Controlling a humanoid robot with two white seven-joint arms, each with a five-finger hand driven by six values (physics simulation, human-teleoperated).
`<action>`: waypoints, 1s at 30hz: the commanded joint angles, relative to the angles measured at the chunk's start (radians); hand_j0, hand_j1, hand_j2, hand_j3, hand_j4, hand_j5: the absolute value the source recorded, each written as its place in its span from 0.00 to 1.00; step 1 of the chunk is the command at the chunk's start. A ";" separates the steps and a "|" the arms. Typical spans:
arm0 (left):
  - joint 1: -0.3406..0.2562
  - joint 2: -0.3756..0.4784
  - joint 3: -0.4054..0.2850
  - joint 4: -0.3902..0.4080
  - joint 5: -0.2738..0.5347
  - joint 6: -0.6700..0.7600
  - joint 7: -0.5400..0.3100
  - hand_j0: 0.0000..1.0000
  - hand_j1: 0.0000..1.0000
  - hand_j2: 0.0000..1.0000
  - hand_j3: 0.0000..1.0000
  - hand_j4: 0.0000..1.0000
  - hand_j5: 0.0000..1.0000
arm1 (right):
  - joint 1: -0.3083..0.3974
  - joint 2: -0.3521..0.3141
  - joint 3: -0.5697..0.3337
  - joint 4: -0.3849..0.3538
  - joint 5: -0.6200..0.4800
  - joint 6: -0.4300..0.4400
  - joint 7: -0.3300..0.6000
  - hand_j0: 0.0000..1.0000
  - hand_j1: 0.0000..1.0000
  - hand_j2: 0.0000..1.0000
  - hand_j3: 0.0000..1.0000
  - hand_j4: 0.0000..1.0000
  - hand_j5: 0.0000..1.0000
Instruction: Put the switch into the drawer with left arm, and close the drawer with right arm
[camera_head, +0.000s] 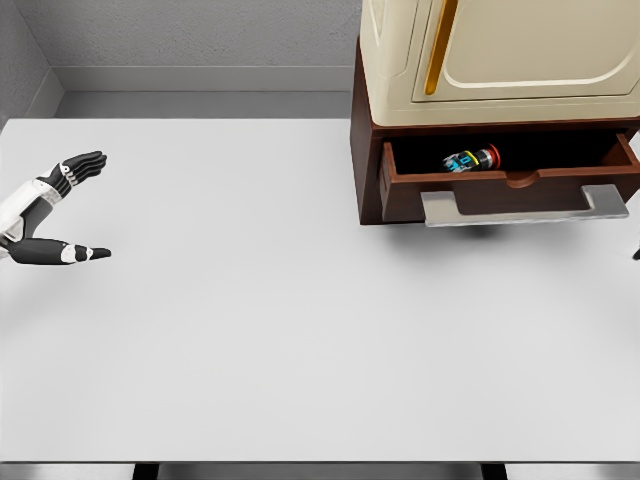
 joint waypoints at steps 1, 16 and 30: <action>0.000 0.001 0.000 0.000 0.008 0.002 0.000 1.00 1.00 1.00 1.00 1.00 1.00 | 0.002 0.008 -0.026 -0.005 -0.007 0.003 0.000 0.59 0.59 0.59 0.59 0.59 0.59; 0.000 0.001 0.000 0.016 0.008 0.002 0.000 1.00 1.00 1.00 1.00 1.00 1.00 | -0.186 -0.074 0.266 -0.003 0.025 0.003 0.000 0.60 0.60 0.60 0.60 0.60 0.60; 0.000 0.001 0.000 0.016 0.008 0.002 0.000 1.00 1.00 1.00 1.00 1.00 1.00 | -0.331 -0.075 0.416 0.023 0.056 0.003 0.000 0.60 0.60 0.60 0.60 0.60 0.60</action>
